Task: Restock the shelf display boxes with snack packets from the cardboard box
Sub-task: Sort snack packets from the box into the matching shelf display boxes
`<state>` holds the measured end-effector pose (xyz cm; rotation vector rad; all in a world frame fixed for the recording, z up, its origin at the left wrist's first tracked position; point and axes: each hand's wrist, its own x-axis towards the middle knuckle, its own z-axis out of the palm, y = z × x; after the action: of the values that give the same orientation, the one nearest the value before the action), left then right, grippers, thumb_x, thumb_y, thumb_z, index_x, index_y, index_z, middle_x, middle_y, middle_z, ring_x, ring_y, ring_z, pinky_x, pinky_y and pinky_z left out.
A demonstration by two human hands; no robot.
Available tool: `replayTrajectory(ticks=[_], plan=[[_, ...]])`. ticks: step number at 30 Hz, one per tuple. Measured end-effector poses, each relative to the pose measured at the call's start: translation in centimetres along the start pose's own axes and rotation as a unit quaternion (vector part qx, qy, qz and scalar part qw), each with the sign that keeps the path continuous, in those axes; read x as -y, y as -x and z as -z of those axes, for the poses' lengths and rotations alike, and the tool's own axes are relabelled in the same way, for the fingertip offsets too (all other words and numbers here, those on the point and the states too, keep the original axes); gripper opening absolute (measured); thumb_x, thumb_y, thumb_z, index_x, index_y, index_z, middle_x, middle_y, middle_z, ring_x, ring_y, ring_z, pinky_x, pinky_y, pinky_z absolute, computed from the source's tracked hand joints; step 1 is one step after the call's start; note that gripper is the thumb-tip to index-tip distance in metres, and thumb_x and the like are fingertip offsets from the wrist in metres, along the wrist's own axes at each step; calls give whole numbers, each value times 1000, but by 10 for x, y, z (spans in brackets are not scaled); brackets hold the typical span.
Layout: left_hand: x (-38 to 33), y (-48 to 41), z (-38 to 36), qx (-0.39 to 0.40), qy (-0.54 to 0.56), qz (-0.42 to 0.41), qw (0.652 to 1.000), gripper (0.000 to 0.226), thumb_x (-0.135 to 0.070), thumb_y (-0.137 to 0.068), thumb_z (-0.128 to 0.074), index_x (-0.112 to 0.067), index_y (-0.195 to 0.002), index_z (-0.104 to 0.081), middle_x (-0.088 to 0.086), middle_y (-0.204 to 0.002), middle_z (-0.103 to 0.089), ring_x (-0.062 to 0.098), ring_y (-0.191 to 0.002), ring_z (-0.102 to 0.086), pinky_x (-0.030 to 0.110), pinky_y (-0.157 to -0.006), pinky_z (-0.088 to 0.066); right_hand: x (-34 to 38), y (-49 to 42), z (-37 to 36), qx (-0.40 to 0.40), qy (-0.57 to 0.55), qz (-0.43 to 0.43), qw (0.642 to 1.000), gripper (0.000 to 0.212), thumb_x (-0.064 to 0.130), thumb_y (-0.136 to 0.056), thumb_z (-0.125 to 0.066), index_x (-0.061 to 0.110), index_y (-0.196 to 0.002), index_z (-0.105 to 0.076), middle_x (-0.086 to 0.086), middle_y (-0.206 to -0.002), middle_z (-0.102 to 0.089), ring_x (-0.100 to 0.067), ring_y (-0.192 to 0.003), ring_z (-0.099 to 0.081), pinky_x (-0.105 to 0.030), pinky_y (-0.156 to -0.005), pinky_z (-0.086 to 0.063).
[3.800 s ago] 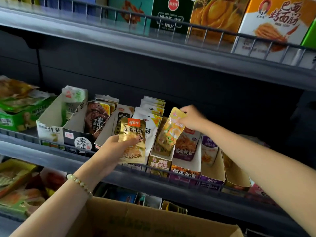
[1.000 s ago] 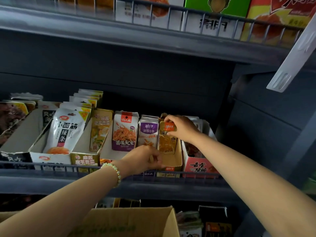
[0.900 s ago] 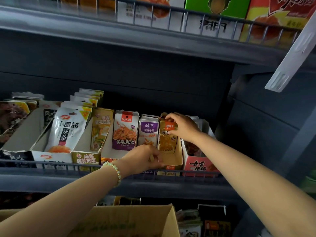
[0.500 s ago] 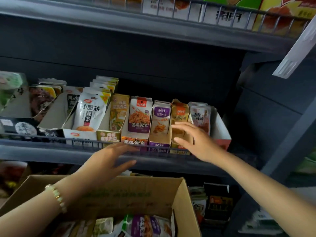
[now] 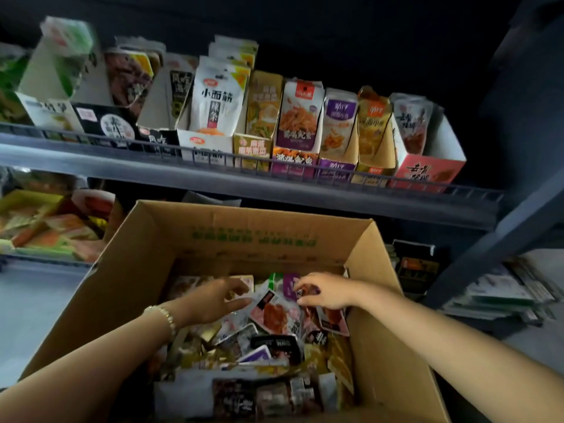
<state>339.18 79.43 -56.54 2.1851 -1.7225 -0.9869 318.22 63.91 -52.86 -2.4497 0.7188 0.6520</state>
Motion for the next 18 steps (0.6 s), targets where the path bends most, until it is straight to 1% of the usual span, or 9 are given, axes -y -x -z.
replayTrajectory(ticks=[4,7,9,10,12,14,16,17,18], plan=[[-9,-24,-23,75,12,28,997,62,-56,-94,-43,-19,-144,-36,0,-145,-45,17,-122,-53,28,-100,-42,-3,19,10,-49,76,14,996,45,40,-98,-48,24,-140,-45,1,-144,-43,-19,-129,-44,-34,-104,-40],[-15,-41,-33,83,73,63,992,66,-55,-95,-42,-14,-146,-33,4,-147,-43,20,-128,-47,27,-100,-37,-10,48,32,-137,128,22,982,42,47,-96,-46,31,-135,-49,10,-141,-46,-14,-129,-44,-35,-105,-39],[-21,-52,-39,53,111,80,989,63,-52,-96,-45,-12,-144,-36,7,-143,-46,22,-124,-50,28,-97,-41,-20,67,44,-184,130,19,974,40,49,-95,-47,32,-131,-52,12,-138,-50,-10,-127,-44,-32,-106,-37],[-26,-56,-39,26,108,82,990,62,-51,-96,-46,-11,-143,-38,8,-141,-49,22,-122,-51,30,-96,-42,-26,74,46,-194,123,16,973,39,49,-95,-47,32,-130,-54,13,-136,-51,-9,-126,-44,-30,-106,-36],[-33,-67,-44,-37,51,73,995,61,-53,-96,-44,-11,-140,-43,9,-137,-52,25,-124,-47,34,-97,-42,-39,81,42,-198,121,8,973,38,53,-94,-46,33,-125,-57,14,-132,-54,-8,-124,-44,-31,-107,-34],[-41,-83,-50,-46,53,72,995,64,-57,-93,-44,-11,-138,-43,8,-127,-59,25,-119,-49,35,-94,-45,-49,79,35,-214,109,16,971,36,54,-94,-44,34,-116,-64,15,-122,-60,-8,-120,-46,-34,-108,-32],[-54,-96,-57,-18,129,87,988,73,-66,-86,-50,-11,-133,-40,5,-106,-65,22,-98,-60,33,-84,-49,-52,77,32,-238,79,28,968,32,51,-95,-45,33,-111,-67,15,-114,-63,-9,-115,-48,-33,-106,-31],[-60,-103,-61,-18,178,102,979,81,-70,-79,-55,-10,-130,-38,3,-107,-64,21,-97,-61,33,-86,-50,-53,76,32,-248,67,34,966,31,49,-95,-46,32,-110,-67,15,-112,-64,-10,-114,-47,-31,-104,-30],[-65,-110,-66,-34,226,111,967,88,-71,-74,-61,-8,-130,-35,2,-114,-61,21,-103,-60,32,-90,-49,-53,76,32,-256,59,39,964,30,47,-96,-47,30,-110,-68,15,-110,-64,-10,-112,-47,-29,-101,-29]])
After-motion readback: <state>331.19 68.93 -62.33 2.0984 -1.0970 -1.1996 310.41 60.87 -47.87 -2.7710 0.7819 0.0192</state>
